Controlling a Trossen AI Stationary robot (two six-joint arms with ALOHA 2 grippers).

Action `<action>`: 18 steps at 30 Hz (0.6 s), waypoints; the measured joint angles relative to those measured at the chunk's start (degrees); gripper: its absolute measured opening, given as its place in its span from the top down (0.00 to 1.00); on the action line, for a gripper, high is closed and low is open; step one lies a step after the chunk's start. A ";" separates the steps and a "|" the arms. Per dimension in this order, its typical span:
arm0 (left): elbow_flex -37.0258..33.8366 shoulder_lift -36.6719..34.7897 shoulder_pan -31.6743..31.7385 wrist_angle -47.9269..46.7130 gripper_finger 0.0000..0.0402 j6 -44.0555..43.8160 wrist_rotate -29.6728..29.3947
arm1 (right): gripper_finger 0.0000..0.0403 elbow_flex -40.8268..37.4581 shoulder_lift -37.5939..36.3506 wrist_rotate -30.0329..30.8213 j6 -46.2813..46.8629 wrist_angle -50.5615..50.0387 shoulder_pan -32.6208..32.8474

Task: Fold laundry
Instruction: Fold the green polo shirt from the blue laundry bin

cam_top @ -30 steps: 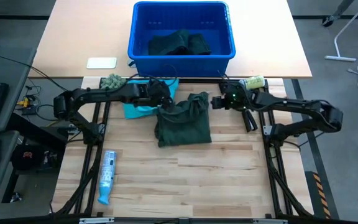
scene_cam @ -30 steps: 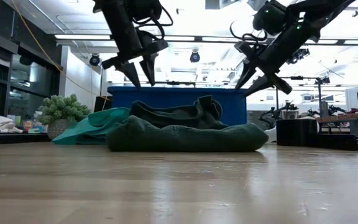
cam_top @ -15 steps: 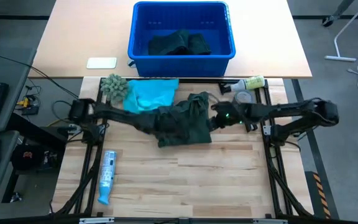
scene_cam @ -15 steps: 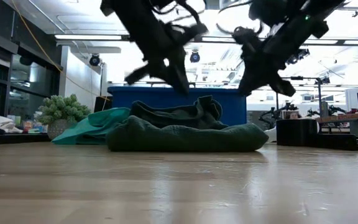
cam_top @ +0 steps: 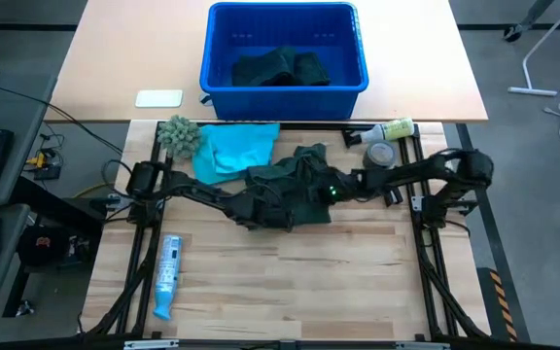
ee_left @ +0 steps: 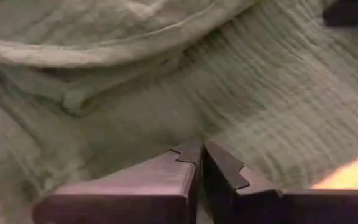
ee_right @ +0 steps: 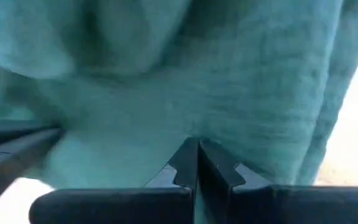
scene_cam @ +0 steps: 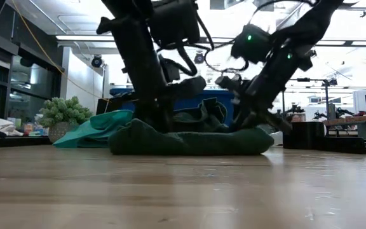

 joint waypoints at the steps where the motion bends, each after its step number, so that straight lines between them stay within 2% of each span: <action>1: 0.00 0.58 0.00 0.03 1.00 -0.18 0.57 | 1.00 0.01 1.28 0.03 0.69 -0.12 0.57; 5: 0.11 4.29 -1.61 2.77 1.00 -2.50 6.01 | 1.00 0.27 4.52 -1.21 2.80 -0.70 4.67; 10: 0.37 6.61 -10.83 10.20 1.00 -12.00 11.70 | 1.00 0.26 3.87 -4.29 4.77 -5.16 14.17; 18: 0.26 6.89 -26.59 12.86 1.00 -35.59 9.62 | 1.00 0.15 1.66 -4.67 20.73 -8.28 34.52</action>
